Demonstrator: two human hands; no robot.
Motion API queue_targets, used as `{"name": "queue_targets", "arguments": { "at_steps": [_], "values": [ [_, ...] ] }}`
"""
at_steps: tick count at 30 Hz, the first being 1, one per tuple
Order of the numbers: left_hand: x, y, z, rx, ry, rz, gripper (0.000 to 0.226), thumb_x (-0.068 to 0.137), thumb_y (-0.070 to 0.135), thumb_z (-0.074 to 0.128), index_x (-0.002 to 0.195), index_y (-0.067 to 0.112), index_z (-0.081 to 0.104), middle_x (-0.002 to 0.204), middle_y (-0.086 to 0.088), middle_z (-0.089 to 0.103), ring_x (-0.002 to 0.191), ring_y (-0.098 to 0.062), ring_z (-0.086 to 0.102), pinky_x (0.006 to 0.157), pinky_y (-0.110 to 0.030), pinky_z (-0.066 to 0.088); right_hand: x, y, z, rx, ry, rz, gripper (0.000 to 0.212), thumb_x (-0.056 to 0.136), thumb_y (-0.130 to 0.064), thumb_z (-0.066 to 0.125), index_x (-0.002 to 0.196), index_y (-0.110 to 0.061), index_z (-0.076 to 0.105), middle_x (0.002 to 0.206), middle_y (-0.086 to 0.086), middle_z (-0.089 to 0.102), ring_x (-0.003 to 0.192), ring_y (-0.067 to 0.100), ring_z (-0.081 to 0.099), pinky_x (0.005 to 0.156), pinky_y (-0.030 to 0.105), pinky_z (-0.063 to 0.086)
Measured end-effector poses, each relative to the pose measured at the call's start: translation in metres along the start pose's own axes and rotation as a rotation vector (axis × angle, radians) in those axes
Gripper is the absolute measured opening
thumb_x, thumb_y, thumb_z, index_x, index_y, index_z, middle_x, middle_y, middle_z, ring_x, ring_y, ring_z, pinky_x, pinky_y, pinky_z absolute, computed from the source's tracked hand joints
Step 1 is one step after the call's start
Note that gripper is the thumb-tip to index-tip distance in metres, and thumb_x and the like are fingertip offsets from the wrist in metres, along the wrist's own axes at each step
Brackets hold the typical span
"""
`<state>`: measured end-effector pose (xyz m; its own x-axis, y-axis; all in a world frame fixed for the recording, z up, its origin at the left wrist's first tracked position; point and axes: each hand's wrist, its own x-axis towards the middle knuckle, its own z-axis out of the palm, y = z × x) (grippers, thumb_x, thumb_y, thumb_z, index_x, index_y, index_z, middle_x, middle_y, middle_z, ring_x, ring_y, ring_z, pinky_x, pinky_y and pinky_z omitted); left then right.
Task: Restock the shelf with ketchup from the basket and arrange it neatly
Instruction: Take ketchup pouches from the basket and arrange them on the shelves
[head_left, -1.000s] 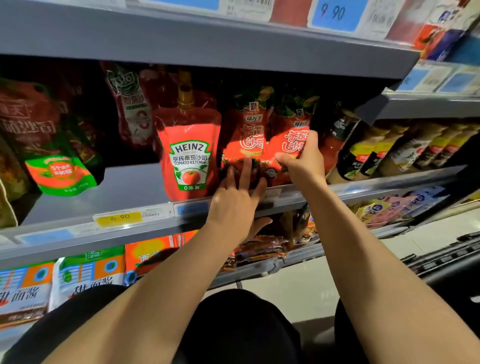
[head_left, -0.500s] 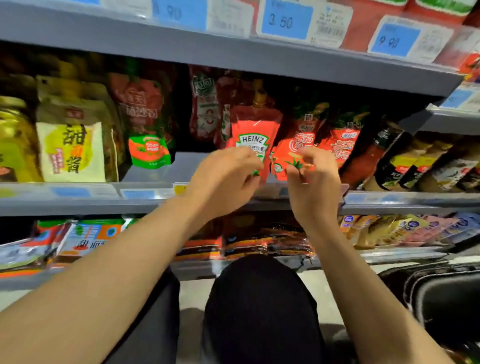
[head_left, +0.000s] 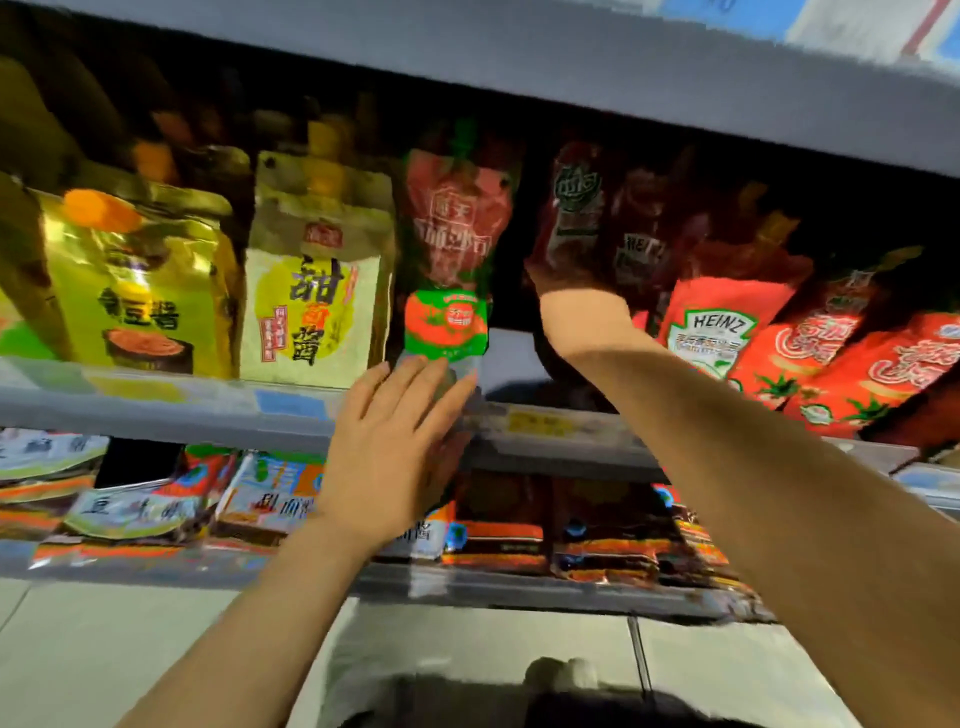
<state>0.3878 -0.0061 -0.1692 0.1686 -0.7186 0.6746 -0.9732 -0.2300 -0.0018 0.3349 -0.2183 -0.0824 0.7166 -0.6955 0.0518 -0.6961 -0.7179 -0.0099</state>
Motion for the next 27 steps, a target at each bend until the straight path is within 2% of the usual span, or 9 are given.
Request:
{"name": "queue_targets", "arguments": {
  "at_steps": [1, 3, 4, 6, 9, 12, 18, 23, 27],
  "values": [
    [-0.001, 0.0, 0.006, 0.005, 0.048, -0.011, 0.04, 0.091, 0.033, 0.053, 0.124, 0.012, 0.06, 0.124, -0.013, 0.062, 0.119, -0.032, 0.053, 0.1, -0.044, 0.034, 0.014, 0.002, 0.008, -0.026, 0.108, 0.009, 0.048, 0.101, -0.034, 0.033, 0.145, -0.014, 0.037, 0.147, 0.018, 0.038, 0.134, 0.033, 0.038, 0.111, 0.045, 0.03],
    [0.0, 0.0, 0.016, 0.026, 0.111, -0.032, 0.039, 0.09, 0.036, 0.054, 0.12, 0.013, 0.061, 0.124, -0.014, 0.062, 0.12, -0.03, 0.051, 0.1, -0.044, 0.033, 0.03, 0.003, 0.017, -0.165, 0.321, -0.008, 0.036, 0.097, -0.023, 0.048, 0.131, -0.014, 0.056, 0.124, 0.025, 0.057, 0.114, 0.037, 0.056, 0.096, 0.043, 0.046],
    [0.0, 0.0, 0.02, 0.042, 0.127, -0.034, 0.039, 0.089, 0.038, 0.053, 0.12, 0.014, 0.06, 0.124, -0.013, 0.062, 0.12, -0.029, 0.05, 0.1, -0.044, 0.032, 0.035, 0.003, 0.017, -0.237, 0.324, -0.053, 0.035, 0.097, -0.018, 0.045, 0.13, -0.014, 0.056, 0.117, 0.025, 0.06, 0.107, 0.039, 0.059, 0.091, 0.044, 0.047],
    [-0.001, -0.001, 0.025, 0.067, 0.155, -0.023, 0.041, 0.09, 0.04, 0.052, 0.12, 0.014, 0.058, 0.124, -0.011, 0.06, 0.12, -0.028, 0.049, 0.102, -0.043, 0.03, 0.039, -0.002, 0.006, -0.257, 0.202, -0.085, 0.038, 0.1, -0.015, 0.033, 0.131, -0.009, 0.053, 0.117, 0.025, 0.059, 0.109, 0.042, 0.056, 0.093, 0.047, 0.043],
    [-0.003, -0.002, 0.027, 0.08, 0.182, -0.016, 0.042, 0.091, 0.043, 0.051, 0.123, 0.016, 0.054, 0.126, -0.009, 0.055, 0.12, -0.027, 0.049, 0.104, -0.042, 0.028, 0.045, -0.004, -0.002, -0.268, 0.194, -0.085, 0.035, 0.098, -0.013, 0.034, 0.119, -0.001, 0.06, 0.116, 0.025, 0.061, 0.11, 0.043, 0.055, 0.099, 0.053, 0.04],
    [-0.003, -0.002, 0.028, 0.086, 0.187, -0.019, 0.042, 0.091, 0.042, 0.052, 0.124, 0.016, 0.054, 0.121, -0.012, 0.062, 0.12, -0.027, 0.049, 0.106, -0.042, 0.027, 0.043, -0.012, -0.01, -0.337, 0.163, -0.171, 0.034, 0.095, -0.003, 0.035, 0.115, 0.004, 0.061, 0.113, 0.026, 0.062, 0.11, 0.044, 0.056, 0.099, 0.057, 0.039],
    [-0.001, -0.001, 0.026, 0.108, 0.166, -0.028, 0.042, 0.089, 0.043, 0.053, 0.122, 0.017, 0.051, 0.125, -0.006, 0.048, 0.121, -0.026, 0.046, 0.108, -0.041, 0.023, 0.025, -0.027, -0.022, -0.409, 0.161, -0.281, 0.034, 0.097, -0.004, 0.035, 0.113, 0.004, 0.063, 0.111, 0.022, 0.065, 0.106, 0.041, 0.06, 0.086, 0.044, 0.047],
    [-0.001, -0.001, 0.025, 0.12, 0.139, -0.022, 0.042, 0.09, 0.042, 0.051, 0.123, 0.016, 0.05, 0.126, -0.009, 0.049, 0.121, -0.027, 0.045, 0.109, -0.041, 0.022, 0.016, -0.024, -0.022, -0.111, 0.086, -0.271, 0.037, 0.098, -0.008, 0.035, 0.128, -0.009, 0.055, 0.126, 0.02, 0.057, 0.116, 0.036, 0.054, 0.094, 0.039, 0.042],
    [0.0, 0.001, 0.022, 0.13, 0.101, -0.032, 0.041, 0.091, 0.041, 0.048, 0.123, 0.016, 0.051, 0.122, -0.013, 0.062, 0.121, -0.029, 0.046, 0.109, -0.041, 0.021, -0.009, -0.003, -0.02, 0.279, 0.089, -0.105, 0.052, 0.094, -0.004, 0.04, 0.141, -0.026, 0.041, 0.141, 0.011, 0.046, 0.127, 0.03, 0.045, 0.102, 0.031, 0.037]
  ]
}}
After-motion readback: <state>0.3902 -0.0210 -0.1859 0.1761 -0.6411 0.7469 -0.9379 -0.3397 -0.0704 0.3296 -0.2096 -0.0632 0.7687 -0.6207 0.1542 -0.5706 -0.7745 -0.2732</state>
